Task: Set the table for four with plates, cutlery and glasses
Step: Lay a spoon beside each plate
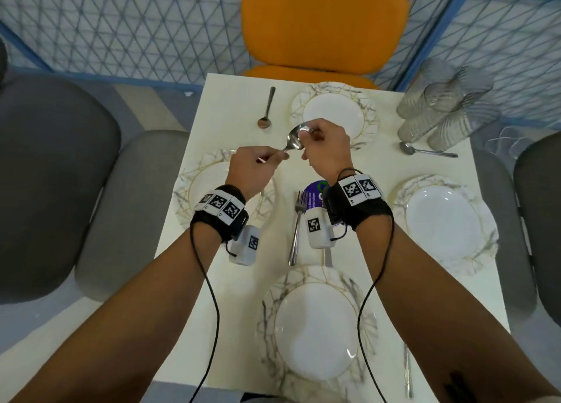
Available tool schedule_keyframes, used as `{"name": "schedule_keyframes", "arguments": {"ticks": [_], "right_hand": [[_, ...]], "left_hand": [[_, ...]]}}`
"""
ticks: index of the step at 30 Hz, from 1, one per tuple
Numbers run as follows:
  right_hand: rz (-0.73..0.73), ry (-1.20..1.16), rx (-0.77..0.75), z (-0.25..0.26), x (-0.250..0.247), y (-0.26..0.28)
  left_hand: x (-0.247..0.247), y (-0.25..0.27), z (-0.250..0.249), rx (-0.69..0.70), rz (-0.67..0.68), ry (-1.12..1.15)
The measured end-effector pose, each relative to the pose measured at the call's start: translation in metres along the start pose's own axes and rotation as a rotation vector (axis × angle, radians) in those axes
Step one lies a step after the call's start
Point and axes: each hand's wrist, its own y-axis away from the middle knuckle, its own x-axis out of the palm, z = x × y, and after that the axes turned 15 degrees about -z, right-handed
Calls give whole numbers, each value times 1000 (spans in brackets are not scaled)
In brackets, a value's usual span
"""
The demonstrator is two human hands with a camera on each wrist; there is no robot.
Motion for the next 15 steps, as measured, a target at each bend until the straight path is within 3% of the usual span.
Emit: {"name": "schedule_keyframes", "arguments": {"ticks": [4,7,12,15], "right_hand": [[-16,-49,97,-4,-6,35],[-3,-60,130,-9,-10,61],[125,10,237,-32,-4,96],[244,104,249,-45,1,114]], "left_hand": [[-27,19,20,-1,26,-7],[-50,33,35,-110,13,54],[-78,58,64,-239,-3,127],[-88,78,86,-321,-90,166]]}}
